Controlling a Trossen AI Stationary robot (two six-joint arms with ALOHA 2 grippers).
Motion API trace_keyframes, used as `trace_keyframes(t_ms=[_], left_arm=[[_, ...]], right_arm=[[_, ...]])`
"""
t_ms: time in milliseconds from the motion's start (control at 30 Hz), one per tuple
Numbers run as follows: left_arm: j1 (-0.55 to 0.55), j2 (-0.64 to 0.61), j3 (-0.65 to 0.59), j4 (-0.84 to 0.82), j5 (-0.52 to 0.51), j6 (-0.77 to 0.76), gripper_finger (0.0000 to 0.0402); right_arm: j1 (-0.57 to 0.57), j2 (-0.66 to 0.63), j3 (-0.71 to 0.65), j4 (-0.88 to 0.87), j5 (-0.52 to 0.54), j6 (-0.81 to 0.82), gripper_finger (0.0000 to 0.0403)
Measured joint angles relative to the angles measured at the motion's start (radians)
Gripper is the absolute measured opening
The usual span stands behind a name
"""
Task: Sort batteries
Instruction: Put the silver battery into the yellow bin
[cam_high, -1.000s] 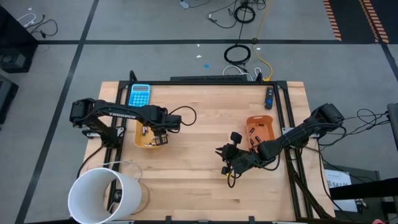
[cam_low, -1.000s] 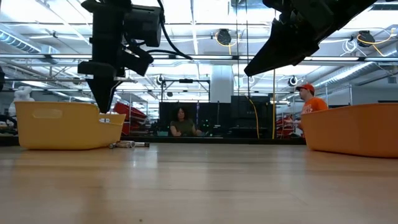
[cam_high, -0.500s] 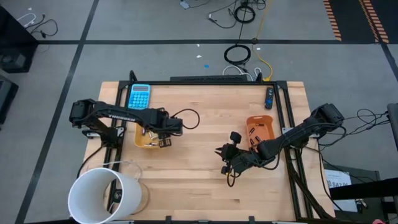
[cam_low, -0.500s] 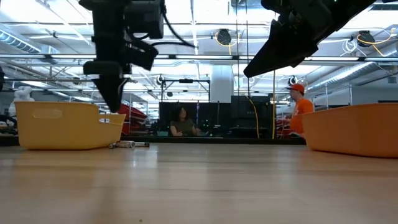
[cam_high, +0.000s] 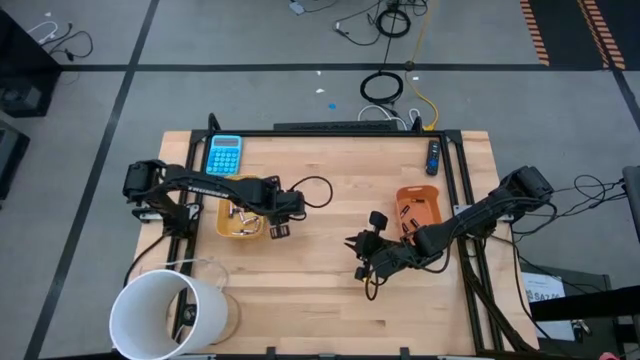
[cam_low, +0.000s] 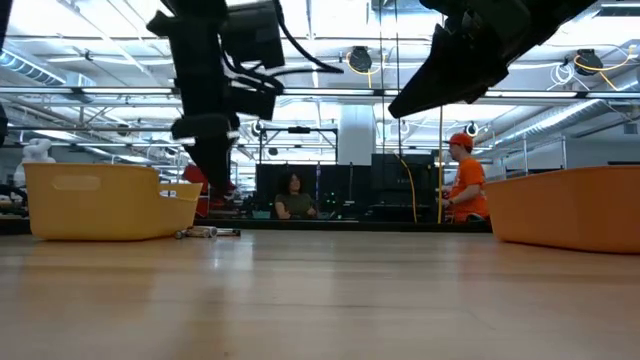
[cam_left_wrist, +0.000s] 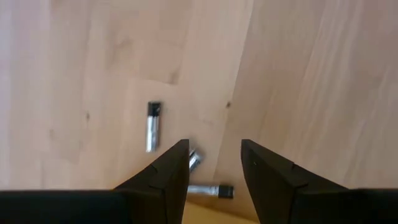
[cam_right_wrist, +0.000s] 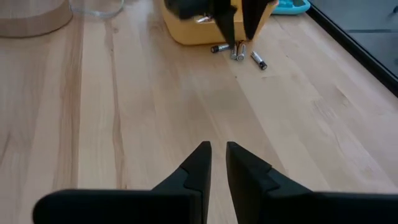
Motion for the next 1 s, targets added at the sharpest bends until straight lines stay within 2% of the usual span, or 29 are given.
trace_keyframes(t_ms=[500,1000], left_arm=[[0.151,0.039,0.001,0.095,0.12,0.095,0.0155],[0.239,0.134,0.001,0.119,0.127,0.311,0.0155]], right_arm=[[-0.012,0.0,0.006,-0.007,-0.011,-0.006,0.004],[-0.01,0.0,0.007,-0.01,-0.013,-0.005,0.004]])
